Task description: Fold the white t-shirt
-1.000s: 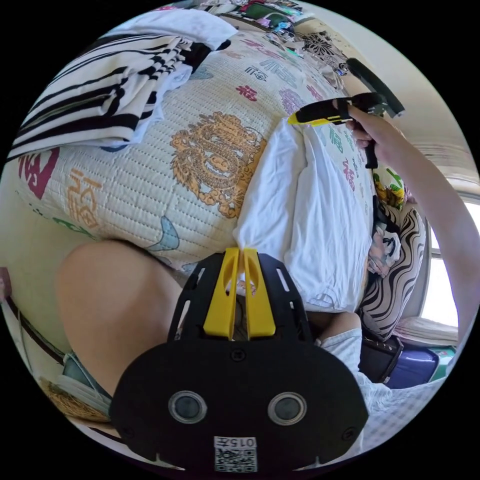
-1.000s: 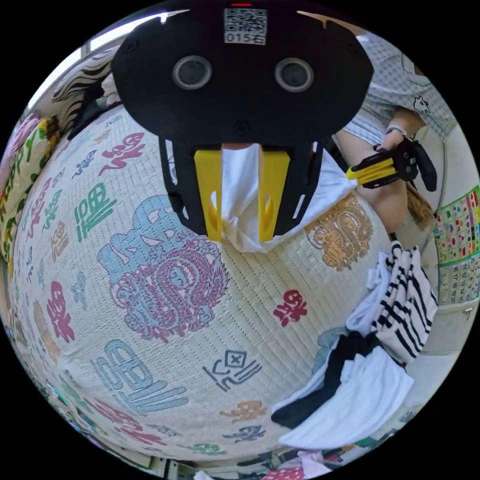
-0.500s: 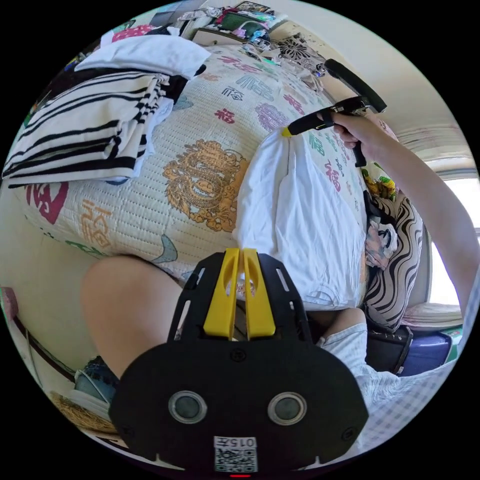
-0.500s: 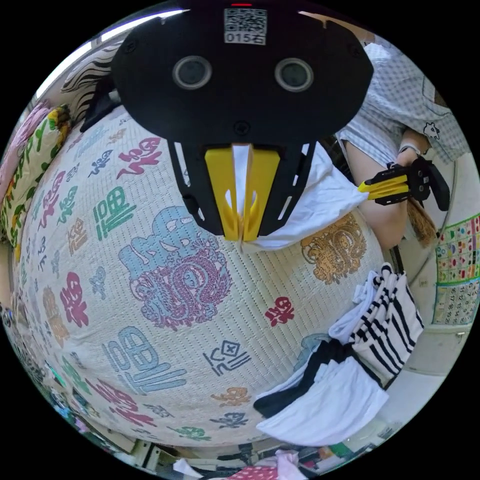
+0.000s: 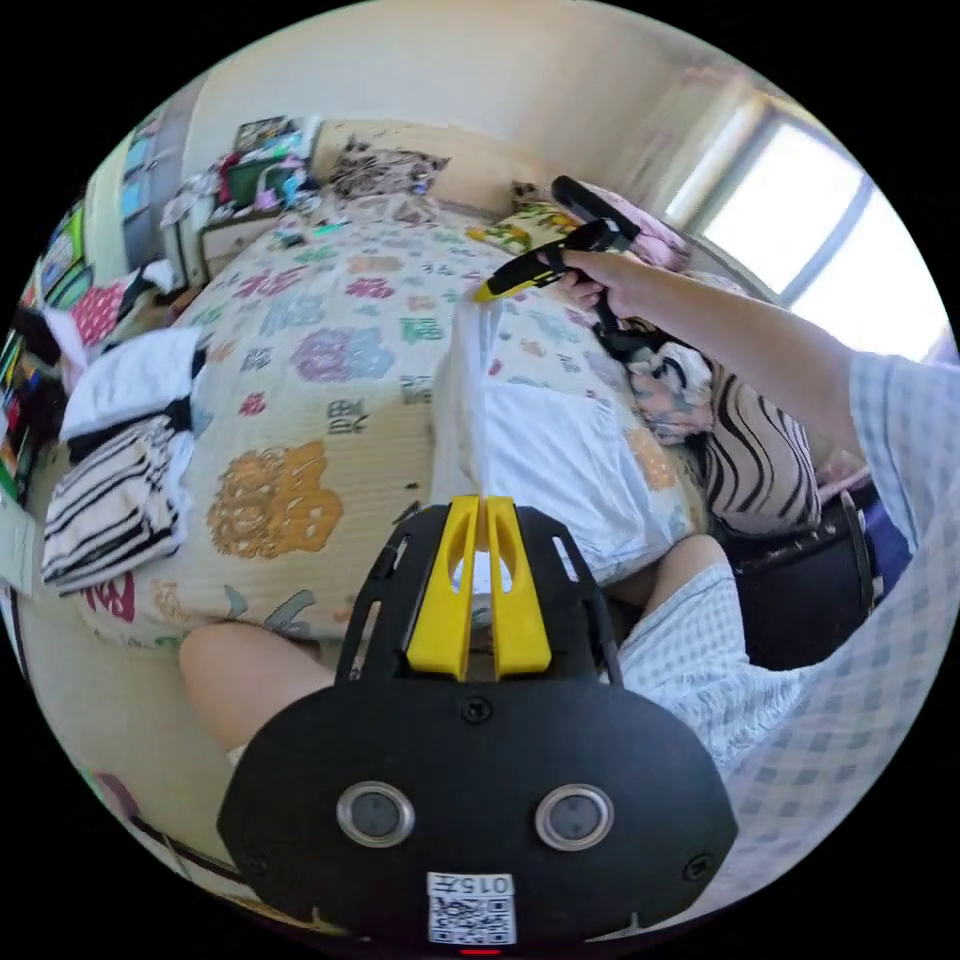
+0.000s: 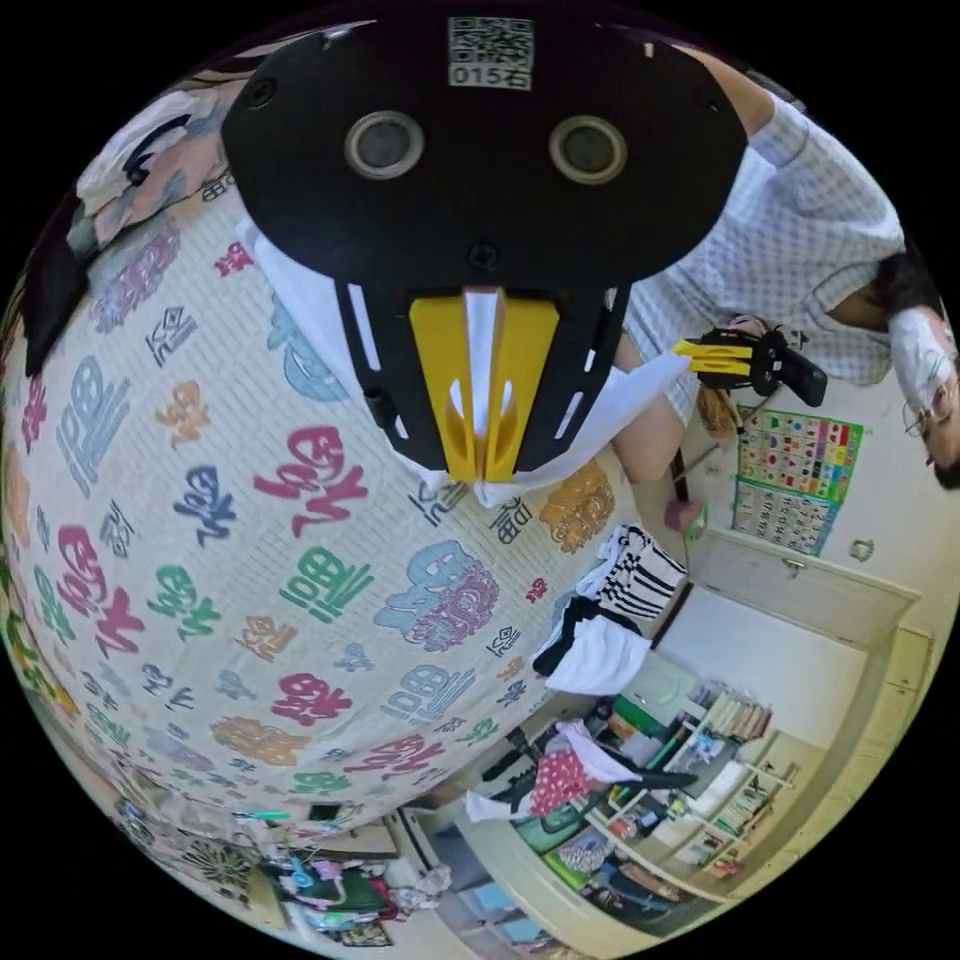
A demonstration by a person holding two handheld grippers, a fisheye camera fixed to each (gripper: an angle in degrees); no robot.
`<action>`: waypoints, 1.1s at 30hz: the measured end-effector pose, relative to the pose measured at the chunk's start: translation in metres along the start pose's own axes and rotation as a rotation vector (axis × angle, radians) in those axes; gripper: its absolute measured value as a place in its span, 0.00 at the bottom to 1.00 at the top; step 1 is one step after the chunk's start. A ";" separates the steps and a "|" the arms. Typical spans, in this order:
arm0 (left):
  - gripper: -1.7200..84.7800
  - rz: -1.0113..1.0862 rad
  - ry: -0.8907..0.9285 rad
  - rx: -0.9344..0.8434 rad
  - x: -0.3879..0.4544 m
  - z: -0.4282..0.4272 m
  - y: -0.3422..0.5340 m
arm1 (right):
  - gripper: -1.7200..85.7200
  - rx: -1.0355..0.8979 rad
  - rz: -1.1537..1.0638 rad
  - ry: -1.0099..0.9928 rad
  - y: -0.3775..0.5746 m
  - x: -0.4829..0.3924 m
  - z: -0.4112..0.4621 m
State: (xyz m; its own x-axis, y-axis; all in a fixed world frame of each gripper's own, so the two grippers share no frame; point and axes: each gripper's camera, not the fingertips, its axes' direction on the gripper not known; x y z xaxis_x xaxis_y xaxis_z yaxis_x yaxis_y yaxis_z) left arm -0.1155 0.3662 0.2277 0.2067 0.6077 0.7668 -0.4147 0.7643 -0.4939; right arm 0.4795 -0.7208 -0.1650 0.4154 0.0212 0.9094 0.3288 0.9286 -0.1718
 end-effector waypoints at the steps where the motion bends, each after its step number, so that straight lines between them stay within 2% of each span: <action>1: 0.01 0.033 0.011 0.002 0.016 0.007 0.000 | 0.02 0.029 0.013 -0.027 0.025 0.016 -0.024; 6: 0.01 0.327 0.150 -0.059 0.158 0.098 -0.001 | 0.02 0.102 0.101 -0.084 0.128 0.086 -0.100; 12: 0.01 0.609 0.152 -0.166 0.281 0.222 0.011 | 0.03 0.117 0.189 -0.132 0.222 0.164 -0.144; 18: 0.03 0.650 0.173 -0.248 0.337 0.330 0.015 | 0.05 0.180 0.271 -0.196 0.286 0.213 -0.172; 22: 0.08 0.687 0.208 -0.365 0.354 0.401 0.021 | 0.10 0.204 0.460 -0.130 0.334 0.238 -0.195; 24: 0.10 0.665 0.282 -0.426 0.351 0.422 0.016 | 0.11 0.221 0.494 -0.074 0.353 0.239 -0.210; 27: 0.10 0.600 0.377 -0.340 0.326 0.407 -0.005 | 0.11 0.312 0.469 -0.061 0.374 0.224 -0.239; 30: 0.09 0.468 0.373 -0.230 0.271 0.398 -0.034 | 0.09 0.375 0.384 -0.109 0.382 0.201 -0.257; 33: 0.10 0.372 0.377 -0.287 0.214 0.432 -0.044 | 0.07 0.388 0.307 -0.218 0.377 0.182 -0.257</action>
State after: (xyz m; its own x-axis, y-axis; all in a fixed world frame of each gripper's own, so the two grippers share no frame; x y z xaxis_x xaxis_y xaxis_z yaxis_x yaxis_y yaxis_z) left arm -0.4357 0.3693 0.5901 0.4154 0.8399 0.3492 -0.2745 0.4818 -0.8322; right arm 0.8974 -0.4623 -0.1616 0.2442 0.3509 0.9040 -0.1343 0.9355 -0.3268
